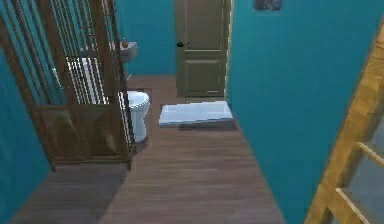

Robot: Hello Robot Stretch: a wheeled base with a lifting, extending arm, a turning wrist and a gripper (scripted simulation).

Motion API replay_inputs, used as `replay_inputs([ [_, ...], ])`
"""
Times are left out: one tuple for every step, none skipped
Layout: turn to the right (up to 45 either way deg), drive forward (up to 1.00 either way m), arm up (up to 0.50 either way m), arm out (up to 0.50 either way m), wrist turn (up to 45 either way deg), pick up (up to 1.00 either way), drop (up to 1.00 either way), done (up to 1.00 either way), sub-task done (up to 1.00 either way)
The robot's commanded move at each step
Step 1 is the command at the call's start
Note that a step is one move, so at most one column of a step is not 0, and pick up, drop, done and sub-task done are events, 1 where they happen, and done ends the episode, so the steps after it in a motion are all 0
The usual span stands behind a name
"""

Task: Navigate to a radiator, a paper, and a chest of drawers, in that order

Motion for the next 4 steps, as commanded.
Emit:
replay_inputs([
  [0.0,1.0,0.0,0.0,0.0,0.0,0.0,0.0,0.0],
  [0.0,0.5,0.0,0.0,0.0,0.0,0.0,0.0,0.0],
  [24.0,0.0,0.0,0.0,0.0,0.0,0.0,0.0,0.0],
  [0.0,0.0,0.0,0.0,0.0,0.0,0.0,0.0,1.0],
])
